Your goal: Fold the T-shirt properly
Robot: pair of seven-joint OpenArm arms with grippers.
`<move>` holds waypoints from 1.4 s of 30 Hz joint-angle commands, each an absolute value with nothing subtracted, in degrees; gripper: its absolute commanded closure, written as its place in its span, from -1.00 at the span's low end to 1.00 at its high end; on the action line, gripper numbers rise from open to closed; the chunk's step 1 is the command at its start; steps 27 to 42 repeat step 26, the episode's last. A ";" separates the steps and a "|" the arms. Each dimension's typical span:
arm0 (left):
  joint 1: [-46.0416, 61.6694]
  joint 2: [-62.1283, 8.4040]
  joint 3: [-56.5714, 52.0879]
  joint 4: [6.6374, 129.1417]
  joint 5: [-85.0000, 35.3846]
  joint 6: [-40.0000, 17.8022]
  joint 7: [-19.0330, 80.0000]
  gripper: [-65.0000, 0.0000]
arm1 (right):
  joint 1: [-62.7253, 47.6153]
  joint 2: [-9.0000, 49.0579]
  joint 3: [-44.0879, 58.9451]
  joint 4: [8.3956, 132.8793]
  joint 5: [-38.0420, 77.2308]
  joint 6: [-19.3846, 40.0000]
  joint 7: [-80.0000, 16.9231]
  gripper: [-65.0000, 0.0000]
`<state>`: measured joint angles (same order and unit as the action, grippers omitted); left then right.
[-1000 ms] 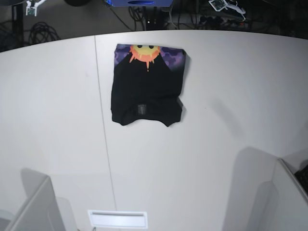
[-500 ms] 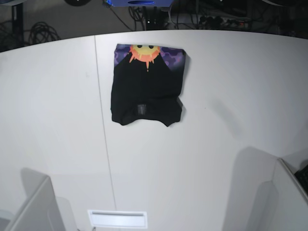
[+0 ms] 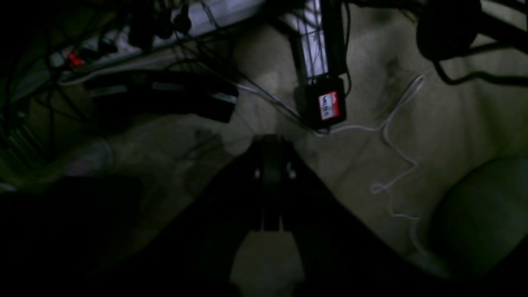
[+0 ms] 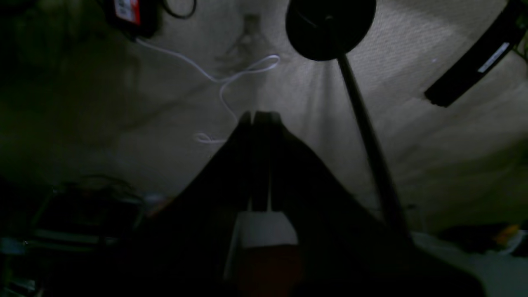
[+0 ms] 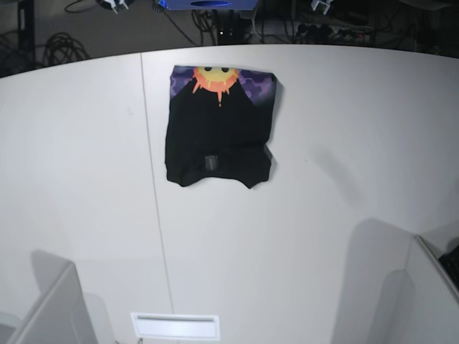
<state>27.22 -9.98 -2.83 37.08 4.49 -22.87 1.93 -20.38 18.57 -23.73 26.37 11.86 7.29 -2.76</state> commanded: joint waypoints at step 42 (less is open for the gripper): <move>11.21 -5.41 -3.65 5.14 20.26 -23.34 -18.24 1.00 | -10.24 10.51 -24.13 7.16 12.09 6.73 13.14 1.00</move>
